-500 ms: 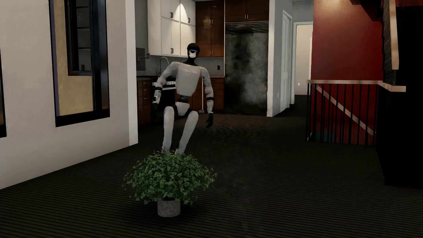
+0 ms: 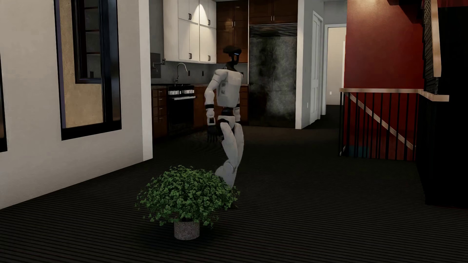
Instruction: Avoid the plant
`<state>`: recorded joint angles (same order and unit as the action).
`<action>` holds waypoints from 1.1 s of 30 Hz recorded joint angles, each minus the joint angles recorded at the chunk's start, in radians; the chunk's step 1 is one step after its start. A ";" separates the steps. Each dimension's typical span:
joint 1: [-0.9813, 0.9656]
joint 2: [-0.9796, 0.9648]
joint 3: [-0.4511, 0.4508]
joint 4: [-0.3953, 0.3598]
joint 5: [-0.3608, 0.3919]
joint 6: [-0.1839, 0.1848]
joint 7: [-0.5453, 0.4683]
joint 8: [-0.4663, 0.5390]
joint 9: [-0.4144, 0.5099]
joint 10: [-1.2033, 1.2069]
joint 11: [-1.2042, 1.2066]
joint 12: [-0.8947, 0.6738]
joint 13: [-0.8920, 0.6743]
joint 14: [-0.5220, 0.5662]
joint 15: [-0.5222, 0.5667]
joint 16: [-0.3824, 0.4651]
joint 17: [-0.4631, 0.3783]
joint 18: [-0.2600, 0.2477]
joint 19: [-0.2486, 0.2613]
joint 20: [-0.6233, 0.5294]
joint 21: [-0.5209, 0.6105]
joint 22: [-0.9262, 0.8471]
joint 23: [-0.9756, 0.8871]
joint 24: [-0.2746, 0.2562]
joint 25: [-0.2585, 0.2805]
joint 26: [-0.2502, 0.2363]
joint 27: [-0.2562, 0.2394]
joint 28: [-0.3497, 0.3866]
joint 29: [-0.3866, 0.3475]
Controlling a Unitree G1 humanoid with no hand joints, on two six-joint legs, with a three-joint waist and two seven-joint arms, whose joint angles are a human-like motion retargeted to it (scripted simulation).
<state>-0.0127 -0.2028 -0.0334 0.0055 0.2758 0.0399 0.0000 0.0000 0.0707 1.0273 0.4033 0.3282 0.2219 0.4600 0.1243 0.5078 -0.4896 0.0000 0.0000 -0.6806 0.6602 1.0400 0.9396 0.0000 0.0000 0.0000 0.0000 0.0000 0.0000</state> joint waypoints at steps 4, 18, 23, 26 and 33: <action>-0.418 0.106 0.094 0.033 -0.017 -0.009 0.000 0.000 -0.055 0.199 -0.045 0.006 -0.039 -0.589 -0.153 -0.006 0.002 0.000 0.000 0.156 -0.153 -0.103 -0.149 0.000 0.000 0.000 0.000 0.000 0.000; 0.021 0.117 0.103 -0.074 -0.187 -0.067 0.000 0.000 0.025 -0.645 0.641 0.017 0.046 -0.608 0.241 0.018 0.011 0.000 0.000 0.034 0.042 -0.102 0.022 0.000 0.000 0.000 0.000 0.000 0.000; 0.331 0.004 -0.060 -0.075 -0.104 0.001 0.000 0.000 0.065 -0.783 0.066 -0.003 0.070 -0.626 0.106 0.061 -0.004 0.000 0.000 0.133 -0.066 -0.111 -0.087 0.000 0.000 0.000 0.000 0.000 0.000; 0.418 0.064 -0.072 -0.121 -0.069 -0.016 0.000 0.000 0.055 -0.769 -0.018 -0.054 0.059 -0.590 -0.133 0.074 0.012 0.000 0.000 0.199 -0.029 -0.132 -0.051 0.000 0.000 0.000 0.000 0.000 0.000; 0.015 0.039 -0.085 0.097 -0.022 0.053 0.000 0.000 0.003 0.159 -0.006 -0.057 0.018 -0.465 0.184 -0.043 -0.025 0.000 0.000 0.132 0.073 -0.147 0.060 0.000 0.000 0.000 0.000 0.000 0.000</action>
<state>0.0028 -0.1637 -0.1187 0.1023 0.2538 0.0926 0.0000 0.0000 0.0737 1.1866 0.3969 0.2716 0.2400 -0.0046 0.3086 0.4643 -0.5143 0.0000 0.0000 -0.5489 0.7332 0.8927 0.9996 0.0000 0.0000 0.0000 0.0000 0.0000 0.0000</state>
